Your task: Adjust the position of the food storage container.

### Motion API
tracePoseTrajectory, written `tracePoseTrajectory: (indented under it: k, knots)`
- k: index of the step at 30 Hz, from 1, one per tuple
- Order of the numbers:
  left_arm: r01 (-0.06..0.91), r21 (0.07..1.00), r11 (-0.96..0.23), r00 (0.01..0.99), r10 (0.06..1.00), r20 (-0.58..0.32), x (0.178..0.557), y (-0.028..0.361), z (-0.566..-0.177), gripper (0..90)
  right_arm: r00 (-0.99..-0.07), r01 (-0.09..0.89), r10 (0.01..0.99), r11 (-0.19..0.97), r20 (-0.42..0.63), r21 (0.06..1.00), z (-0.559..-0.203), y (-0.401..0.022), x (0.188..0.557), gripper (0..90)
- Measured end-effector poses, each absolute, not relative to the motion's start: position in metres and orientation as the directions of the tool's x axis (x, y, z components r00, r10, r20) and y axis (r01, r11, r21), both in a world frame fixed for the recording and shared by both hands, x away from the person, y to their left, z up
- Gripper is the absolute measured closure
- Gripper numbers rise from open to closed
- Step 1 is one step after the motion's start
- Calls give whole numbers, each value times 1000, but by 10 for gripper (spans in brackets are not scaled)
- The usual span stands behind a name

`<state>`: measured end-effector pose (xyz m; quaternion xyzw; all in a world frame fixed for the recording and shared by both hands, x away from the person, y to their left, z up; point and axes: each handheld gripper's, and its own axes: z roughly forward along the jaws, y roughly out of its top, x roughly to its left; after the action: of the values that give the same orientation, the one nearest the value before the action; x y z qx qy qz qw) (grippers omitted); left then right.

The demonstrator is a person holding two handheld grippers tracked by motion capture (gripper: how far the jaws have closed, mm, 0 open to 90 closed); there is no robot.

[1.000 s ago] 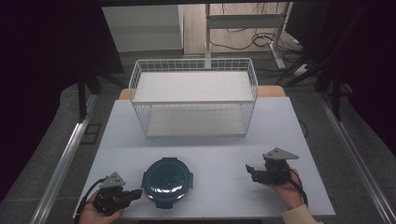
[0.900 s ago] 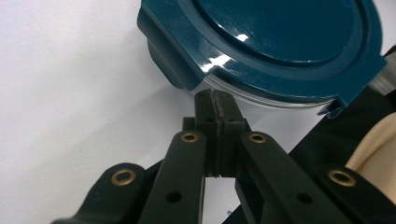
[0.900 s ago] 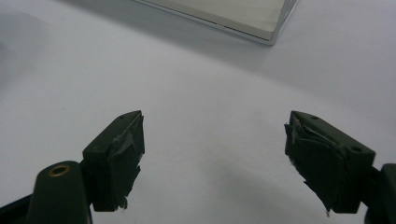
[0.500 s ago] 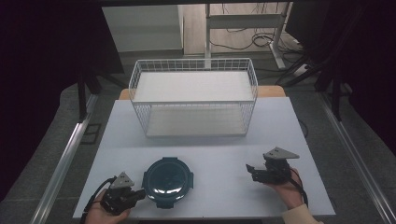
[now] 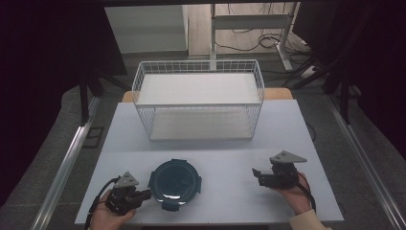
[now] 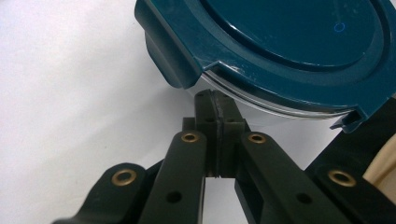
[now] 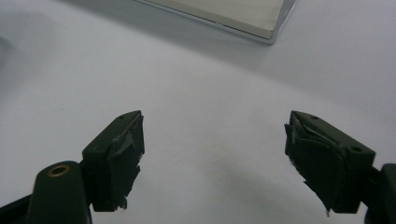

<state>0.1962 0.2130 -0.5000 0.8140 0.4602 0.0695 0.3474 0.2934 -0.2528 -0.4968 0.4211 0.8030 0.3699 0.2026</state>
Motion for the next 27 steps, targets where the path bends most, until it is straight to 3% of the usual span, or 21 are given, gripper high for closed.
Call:
tracePoseTrajectory:
  k: [27]
  knots:
    - [679,599,-425,642,739,-204,229,156,-501,900,-550,530,835,356,-8,769,-496,-257,294,194]
